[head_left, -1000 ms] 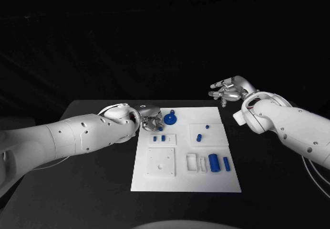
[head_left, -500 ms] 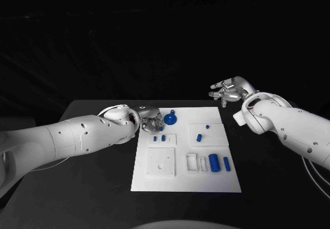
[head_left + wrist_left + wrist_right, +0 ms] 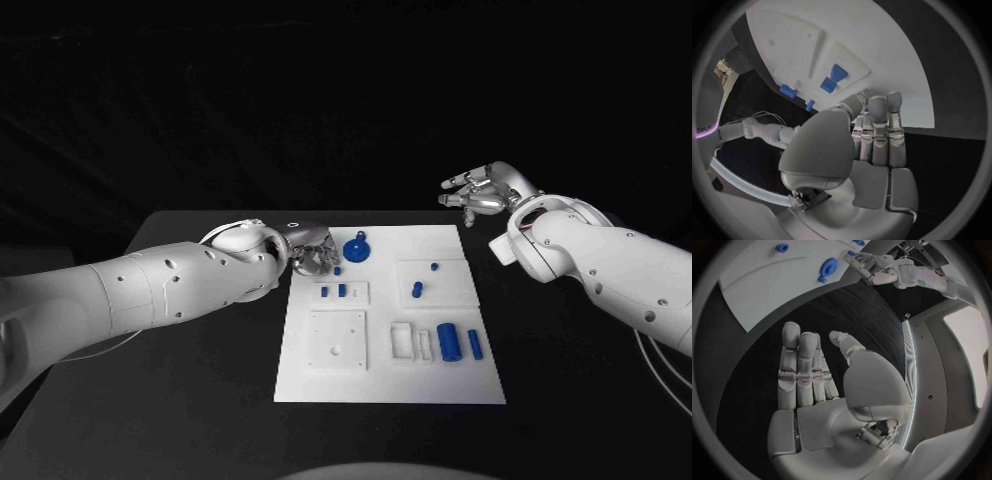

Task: Assemble the parts on the task board

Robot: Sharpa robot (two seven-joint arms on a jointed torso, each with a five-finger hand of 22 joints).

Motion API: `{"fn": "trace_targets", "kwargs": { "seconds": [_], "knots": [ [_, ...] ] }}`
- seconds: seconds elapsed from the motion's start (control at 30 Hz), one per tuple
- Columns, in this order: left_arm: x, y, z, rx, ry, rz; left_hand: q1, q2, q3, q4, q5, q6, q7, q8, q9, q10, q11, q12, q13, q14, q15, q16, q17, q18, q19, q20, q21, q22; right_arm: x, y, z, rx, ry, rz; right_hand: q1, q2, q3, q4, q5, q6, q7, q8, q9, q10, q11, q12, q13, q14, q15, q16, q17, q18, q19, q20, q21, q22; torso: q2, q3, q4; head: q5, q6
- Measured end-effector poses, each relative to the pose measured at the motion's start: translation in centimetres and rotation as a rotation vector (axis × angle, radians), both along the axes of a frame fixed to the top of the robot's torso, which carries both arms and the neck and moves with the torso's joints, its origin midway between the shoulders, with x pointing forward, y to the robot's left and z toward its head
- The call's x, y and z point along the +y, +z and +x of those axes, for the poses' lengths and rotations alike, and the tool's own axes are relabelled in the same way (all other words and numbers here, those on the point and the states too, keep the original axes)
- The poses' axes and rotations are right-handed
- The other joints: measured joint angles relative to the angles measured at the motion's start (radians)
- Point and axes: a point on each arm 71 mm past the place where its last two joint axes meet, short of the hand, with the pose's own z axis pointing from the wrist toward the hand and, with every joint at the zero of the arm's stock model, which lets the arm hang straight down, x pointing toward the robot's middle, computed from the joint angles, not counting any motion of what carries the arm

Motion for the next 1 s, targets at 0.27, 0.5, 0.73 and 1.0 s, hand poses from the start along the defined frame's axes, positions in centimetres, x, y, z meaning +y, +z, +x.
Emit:
{"fn": "trace_targets", "kwargs": {
  "seconds": [0.27, 0.5, 0.73, 1.0],
  "knots": [
    [1.1, 0.3, 0.2, -0.014, 0.033, -0.023, 0.004, -0.004, 0.01, -0.002, 0.018, 0.022, 0.021, 0.0, 0.0, -0.005, 0.005, 0.0, 0.0, -0.009, 0.009, -0.015, -0.013, 0.015, -0.007, 0.007, -0.005, 0.0, 0.0, -0.5, -0.8, 0.024, 0.041, -0.019, 0.014, 0.014, 0.051, -0.067, -0.045, 0.09, -0.011, 0.0, 0.004, 0.007, 0.0, -0.028, -0.023, 0.012, -0.001, 0.006, 0.013, 0.001, 0.0, 0.0, 0.032, 0.007, 0.0, -0.0009, -0.0001, -0.007, 0.009],
    [2.7, 2.3, 1.1, -0.017, 0.144, -0.22, -0.015, -0.017, 0.001, 0.02, -0.018, 0.045, 0.03, 0.0, 0.0, -0.017, 0.015, 0.0, 0.0, -0.065, 0.018, -0.145, -0.072, 0.016, -0.059, 0.019, -0.075, -0.014, 0.3, -1.1, -2.3, 0.033, 0.129, -0.114, 0.022, 0.018, 0.064, -0.129, -0.09, 0.129, -0.022, 0.0, 0.004, 0.005, 0.006, -0.049, -0.03, 0.017, -0.002, 0.014, 0.027, 0.001, -0.002, 0.002, 0.081, 0.03, 0.001, -0.0012, -0.0005, -0.026, 0.021],
    [4.7, 4.0, 1.5, 0.059, 0.307, -0.554, -0.046, -0.024, -0.042, 0.055, -0.059, 0.034, 0.034, 0.0, 0.0, -0.032, 0.022, 0.0, 0.0, -0.077, 0.034, -0.352, -0.155, 0.004, -0.076, 0.033, -0.211, -0.126, 1.0, -1.8, -3.6, 0.017, 0.208, -0.271, 0.017, 0.023, 0.072, -0.149, -0.189, 0.129, -0.022, 0.0, 0.004, 0.005, 0.006, -0.063, -0.032, 0.021, 0.001, 0.015, 0.03, 0.001, -0.002, 0.002, 0.092, 0.034, 0.0, -0.0012, -0.0004, -0.042, 0.027],
    [5.5, 4.6, 1.0, 0.159, 0.39, -0.824, -0.052, -0.01, -0.174, 0.083, -0.058, -0.006, 0.04, 0.0, 0.001, -0.143, 0.072, 0.0, -0.001, -0.145, 0.135, -0.918, -0.337, -0.024, -0.205, 0.132, -0.443, -0.471, 1.7, -3.2, -4.5, -0.008, 0.232, -0.464, 0.006, 0.012, 0.096, -0.138, -0.345, 0.128, -0.019, 0.0, 0.004, -0.026, 0.018, -0.093, -0.036, 0.028, 0.008, 0.018, 0.031, 0.002, 0.001, 0.006, 0.096, 0.033, -0.002, -0.0024, 0.0026, -0.056, 0.029]
  ]
}}
